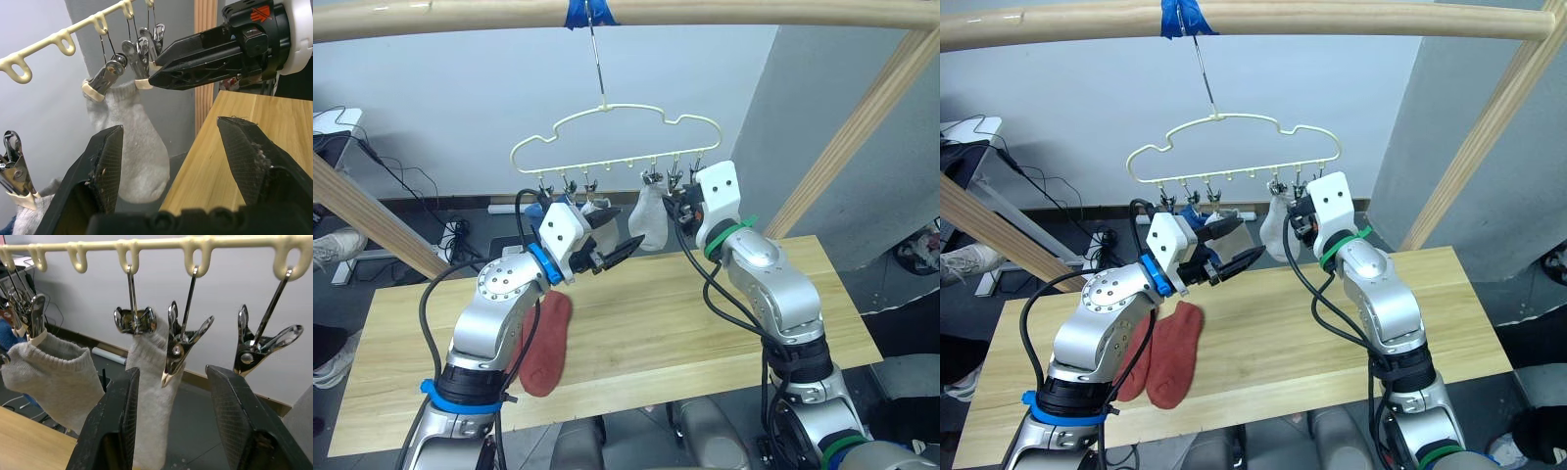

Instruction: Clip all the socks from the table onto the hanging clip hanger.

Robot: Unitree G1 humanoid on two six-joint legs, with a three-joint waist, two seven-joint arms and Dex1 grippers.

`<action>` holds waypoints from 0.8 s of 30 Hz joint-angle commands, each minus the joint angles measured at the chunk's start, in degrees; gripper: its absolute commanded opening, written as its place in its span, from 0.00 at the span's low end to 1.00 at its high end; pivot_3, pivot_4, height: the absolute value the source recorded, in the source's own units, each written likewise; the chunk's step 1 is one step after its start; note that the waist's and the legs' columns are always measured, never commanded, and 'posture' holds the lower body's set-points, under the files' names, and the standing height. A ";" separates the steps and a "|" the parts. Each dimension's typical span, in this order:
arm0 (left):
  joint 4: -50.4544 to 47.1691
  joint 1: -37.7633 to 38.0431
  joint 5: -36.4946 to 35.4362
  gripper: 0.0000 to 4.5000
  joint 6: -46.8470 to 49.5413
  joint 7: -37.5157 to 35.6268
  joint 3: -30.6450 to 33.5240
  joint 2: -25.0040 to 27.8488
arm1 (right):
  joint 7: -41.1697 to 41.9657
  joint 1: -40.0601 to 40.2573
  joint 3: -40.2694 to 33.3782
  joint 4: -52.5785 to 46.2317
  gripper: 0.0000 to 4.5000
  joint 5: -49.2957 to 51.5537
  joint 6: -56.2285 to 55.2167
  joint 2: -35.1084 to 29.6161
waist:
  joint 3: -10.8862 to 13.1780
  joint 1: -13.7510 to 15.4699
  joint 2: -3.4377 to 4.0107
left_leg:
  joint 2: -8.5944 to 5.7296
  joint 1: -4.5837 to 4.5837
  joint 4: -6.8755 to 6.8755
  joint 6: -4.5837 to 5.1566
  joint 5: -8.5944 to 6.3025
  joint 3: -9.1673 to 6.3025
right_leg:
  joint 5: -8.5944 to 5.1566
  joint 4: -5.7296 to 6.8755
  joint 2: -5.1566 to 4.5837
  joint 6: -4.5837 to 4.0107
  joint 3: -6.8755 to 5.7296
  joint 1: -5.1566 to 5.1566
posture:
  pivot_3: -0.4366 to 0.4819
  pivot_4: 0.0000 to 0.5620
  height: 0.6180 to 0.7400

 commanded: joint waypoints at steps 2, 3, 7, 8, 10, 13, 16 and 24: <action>-2.16 -0.62 -0.10 0.75 -0.26 0.20 -0.11 -0.07 | -1.23 -2.57 -1.77 0.65 0.50 -0.16 -2.52 0.97 | 0.00 0.00 0.00 | 0.00 0.00 0.05 0.00 0.00 -0.02 | -0.01 0.06 0.00 0.01 -0.02 0.00 | 0.27 0.38 1.00; -2.17 -0.64 -0.07 0.75 -0.25 0.22 -0.11 -0.05 | -1.41 -2.95 -1.91 1.22 0.50 -0.16 -2.88 1.20 | 0.00 -0.01 0.00 | 0.00 0.01 0.06 0.00 0.00 -0.01 | -0.01 0.07 0.00 0.02 -0.01 0.00 | 0.27 0.38 1.00; -2.08 -0.70 0.04 0.75 -0.29 0.21 -0.11 0.00 | -2.39 -3.91 -2.74 2.76 0.50 0.28 -3.17 2.81 | 0.00 -0.02 0.00 | 0.00 0.01 0.12 0.00 0.00 -0.01 | 0.00 0.13 0.01 0.01 0.00 0.00 | 0.27 0.38 1.00; -2.03 -0.73 0.08 0.75 -0.31 0.21 -0.12 0.01 | -2.65 -4.10 -3.03 2.98 0.50 0.56 -2.96 3.42 | 0.00 -0.03 0.00 | 0.00 0.01 0.12 0.00 0.00 -0.02 | -0.01 0.14 0.01 0.01 -0.01 0.00 | 0.27 0.38 1.00; -1.95 -0.79 0.11 0.75 -0.33 0.22 -0.10 0.01 | -3.18 -4.42 -3.40 3.23 0.50 0.84 -2.61 4.39 | 0.00 -0.04 0.00 | 0.00 0.01 0.12 0.00 0.00 -0.01 | 0.00 0.14 0.01 0.01 0.01 -0.01 | 0.27 0.38 1.00; -1.83 -0.85 0.14 0.75 -0.37 0.20 -0.11 -0.02 | -4.20 -4.99 -3.83 3.77 0.50 0.74 -2.38 5.79 | 0.00 -0.03 0.00 | 0.00 0.00 0.12 0.00 0.00 -0.01 | 0.00 0.14 0.01 0.00 0.00 -0.01 | 0.27 0.38 1.00; -1.83 -0.89 0.22 0.75 -0.38 0.28 -0.21 -0.12 | -5.55 -5.72 -4.39 4.47 0.50 0.38 -2.29 7.10 | 0.00 -0.04 0.00 | 0.00 0.00 0.13 0.00 0.00 -0.01 | 0.00 0.15 0.01 0.00 0.00 -0.01 | 0.27 0.38 1.00; -1.85 -0.90 0.40 0.75 -0.38 0.42 -0.37 -0.26 | -7.67 -6.87 -5.47 4.63 0.50 0.64 -1.15 8.55 | 0.00 -0.04 0.00 | 0.00 0.00 0.14 0.00 0.00 -0.01 | 0.00 0.18 0.01 0.00 0.00 -0.02 | 0.27 0.38 1.00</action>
